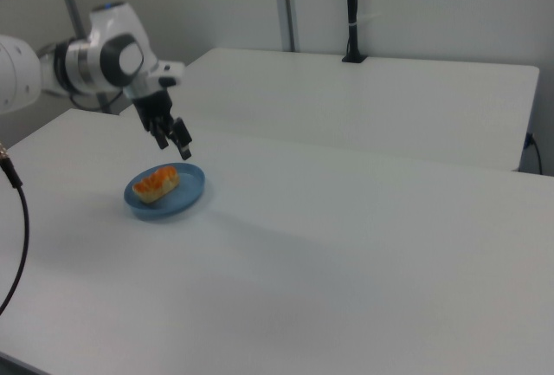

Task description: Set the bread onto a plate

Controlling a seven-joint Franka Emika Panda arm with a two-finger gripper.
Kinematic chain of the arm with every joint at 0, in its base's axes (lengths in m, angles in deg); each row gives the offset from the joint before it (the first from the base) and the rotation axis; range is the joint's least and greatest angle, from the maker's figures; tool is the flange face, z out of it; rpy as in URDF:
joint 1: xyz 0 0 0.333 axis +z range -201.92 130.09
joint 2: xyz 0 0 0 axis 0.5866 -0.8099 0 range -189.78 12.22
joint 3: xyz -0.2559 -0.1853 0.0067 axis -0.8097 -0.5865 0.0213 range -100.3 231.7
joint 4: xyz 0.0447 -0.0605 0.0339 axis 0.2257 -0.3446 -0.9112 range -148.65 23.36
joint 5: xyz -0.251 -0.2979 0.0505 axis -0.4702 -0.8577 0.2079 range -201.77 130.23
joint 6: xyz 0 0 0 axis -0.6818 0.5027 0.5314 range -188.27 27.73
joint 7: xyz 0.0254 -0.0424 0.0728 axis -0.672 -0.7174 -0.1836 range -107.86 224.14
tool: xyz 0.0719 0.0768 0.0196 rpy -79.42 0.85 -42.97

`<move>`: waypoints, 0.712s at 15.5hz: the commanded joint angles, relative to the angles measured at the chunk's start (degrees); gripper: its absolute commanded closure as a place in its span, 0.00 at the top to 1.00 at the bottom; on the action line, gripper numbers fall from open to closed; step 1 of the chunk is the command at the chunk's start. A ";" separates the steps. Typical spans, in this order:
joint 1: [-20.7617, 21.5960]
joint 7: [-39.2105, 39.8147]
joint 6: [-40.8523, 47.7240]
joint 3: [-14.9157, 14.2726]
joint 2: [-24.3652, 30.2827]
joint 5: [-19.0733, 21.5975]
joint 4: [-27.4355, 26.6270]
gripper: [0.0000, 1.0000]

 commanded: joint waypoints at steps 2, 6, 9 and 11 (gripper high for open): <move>-11.23 9.50 14.19 5.84 10.88 -0.35 -2.75 1.00; -14.93 21.00 18.42 4.96 13.26 -0.79 -3.10 1.00; -15.91 26.99 19.13 2.42 13.88 -0.44 -3.19 1.00; -15.99 27.71 19.05 1.97 14.84 -0.35 -3.36 1.00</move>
